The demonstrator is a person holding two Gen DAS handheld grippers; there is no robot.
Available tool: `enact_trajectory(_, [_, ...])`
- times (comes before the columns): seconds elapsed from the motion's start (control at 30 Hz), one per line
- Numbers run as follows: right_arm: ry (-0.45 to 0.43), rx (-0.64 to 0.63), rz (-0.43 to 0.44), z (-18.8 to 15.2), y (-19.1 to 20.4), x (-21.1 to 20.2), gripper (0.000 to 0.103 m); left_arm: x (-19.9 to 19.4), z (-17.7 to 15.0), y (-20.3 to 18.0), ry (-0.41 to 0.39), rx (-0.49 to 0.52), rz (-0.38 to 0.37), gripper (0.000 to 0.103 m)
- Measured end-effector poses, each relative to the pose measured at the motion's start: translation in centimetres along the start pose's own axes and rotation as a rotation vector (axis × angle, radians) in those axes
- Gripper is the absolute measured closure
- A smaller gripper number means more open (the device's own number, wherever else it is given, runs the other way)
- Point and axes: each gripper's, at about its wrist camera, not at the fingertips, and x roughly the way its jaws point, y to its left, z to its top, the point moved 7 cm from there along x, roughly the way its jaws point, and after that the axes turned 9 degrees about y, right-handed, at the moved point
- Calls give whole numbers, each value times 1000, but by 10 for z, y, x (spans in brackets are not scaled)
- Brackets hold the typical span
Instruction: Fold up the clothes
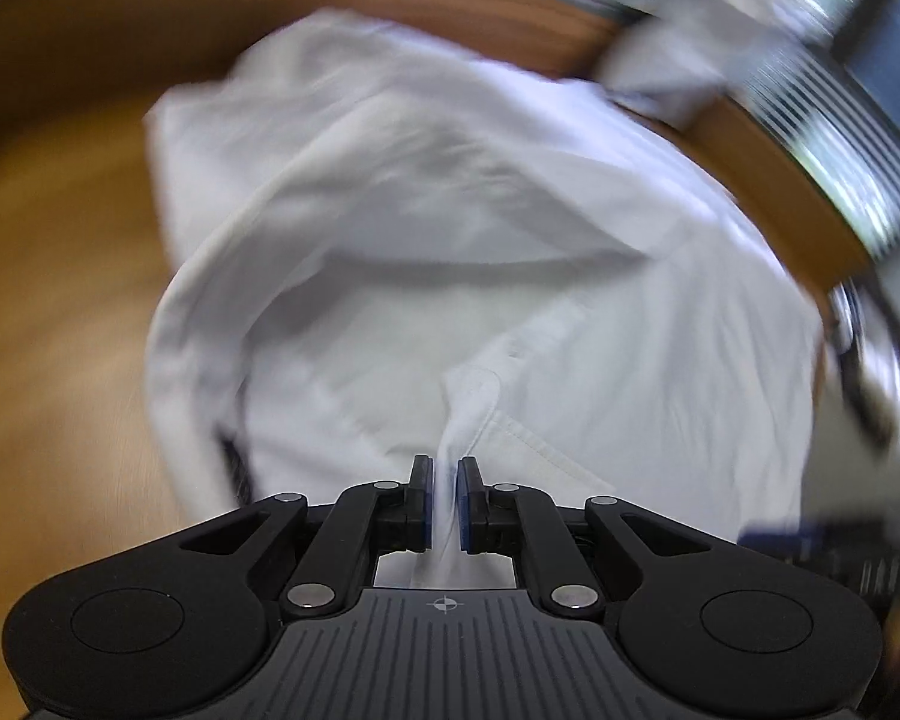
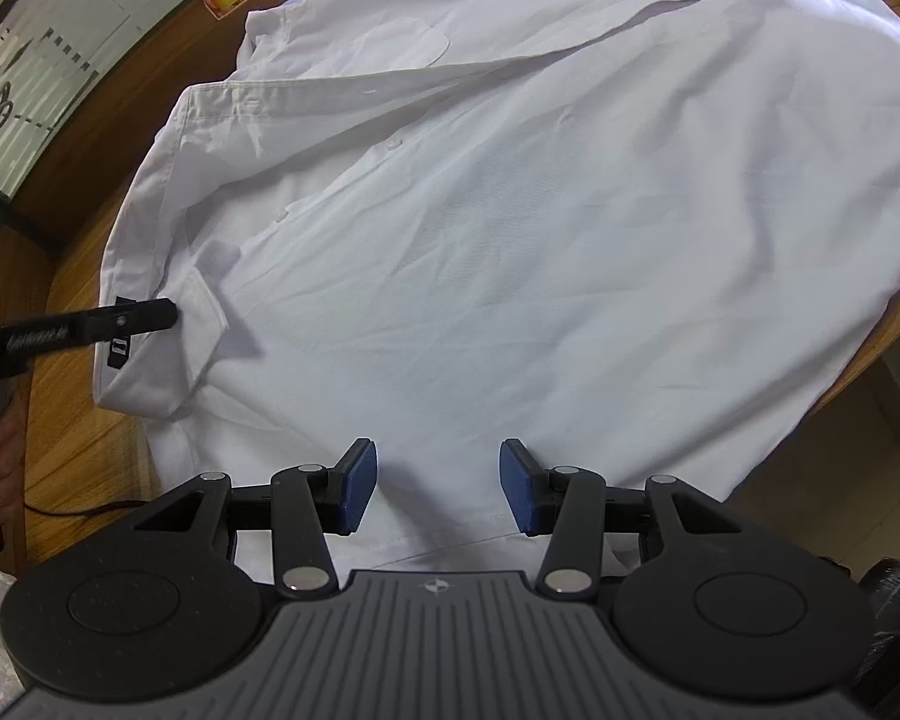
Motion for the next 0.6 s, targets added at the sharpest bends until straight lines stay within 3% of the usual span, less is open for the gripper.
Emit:
enact_trajectory(0.2, [16, -28, -13, 5, -1, 2, 52, 10, -1, 31, 43, -310, -58, 87])
enact_trajectory(0.27, [19, -33, -22, 6, -2, 2, 52, -2, 1, 30, 23, -282, -54, 86])
enact_trajectory(0.4, [-5, -64, -25, 9, 7, -6, 52, -25, 4, 27, -17, -224, -46, 74])
enact_trajectory(0.53, [-50, -111, 14, 21, 25, -16, 52, -49, 7, 23, -58, -167, -37, 69])
enact_trajectory(0.6, [-60, -131, 43, 28, 36, -18, 52, -51, 7, 34, -62, -170, 29, 69])
